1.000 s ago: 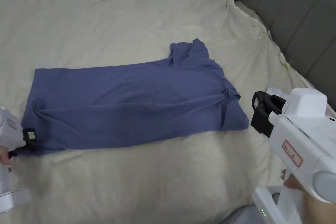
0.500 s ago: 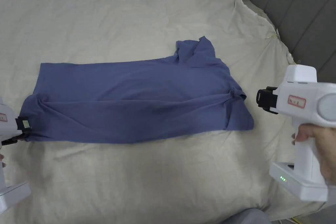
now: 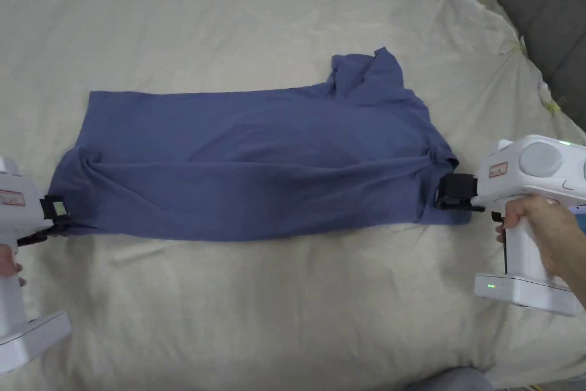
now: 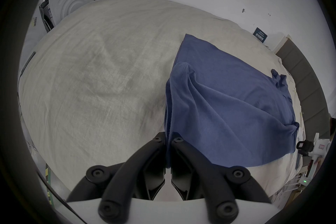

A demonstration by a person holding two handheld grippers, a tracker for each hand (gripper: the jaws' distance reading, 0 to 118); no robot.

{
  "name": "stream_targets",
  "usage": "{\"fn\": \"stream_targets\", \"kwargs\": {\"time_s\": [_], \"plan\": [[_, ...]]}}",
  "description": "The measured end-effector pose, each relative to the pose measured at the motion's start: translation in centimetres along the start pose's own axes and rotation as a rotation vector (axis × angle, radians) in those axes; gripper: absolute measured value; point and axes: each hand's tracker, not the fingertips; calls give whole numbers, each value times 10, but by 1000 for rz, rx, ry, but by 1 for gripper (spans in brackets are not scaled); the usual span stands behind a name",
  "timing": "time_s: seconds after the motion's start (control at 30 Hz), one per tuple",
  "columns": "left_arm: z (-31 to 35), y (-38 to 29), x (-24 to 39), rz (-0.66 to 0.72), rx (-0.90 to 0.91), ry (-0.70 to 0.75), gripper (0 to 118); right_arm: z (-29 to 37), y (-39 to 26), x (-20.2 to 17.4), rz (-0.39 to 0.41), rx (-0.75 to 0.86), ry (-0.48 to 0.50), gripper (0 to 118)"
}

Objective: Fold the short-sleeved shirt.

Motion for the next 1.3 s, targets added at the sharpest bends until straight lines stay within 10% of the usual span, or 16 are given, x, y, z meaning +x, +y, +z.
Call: {"fn": "stream_targets", "kwargs": {"time_s": [0.17, 0.27, 0.87, 1.3], "plan": [[1, -5, 8, -5, -12, 13, 1, -18, -4, -2, -17, -37, 38, 60], [0, -7, 7, -8, -16, 21, 1, -17, -4, -3, -30, -27, 48, 8], [93, -18, -36, 128, 49, -90, 1, 112, -8, 34, 50, 36, 221, 5], [70, -126, -78, 204, -55, -62, 3, 72, -123, 49, 20, -21, 154, 5]]}}
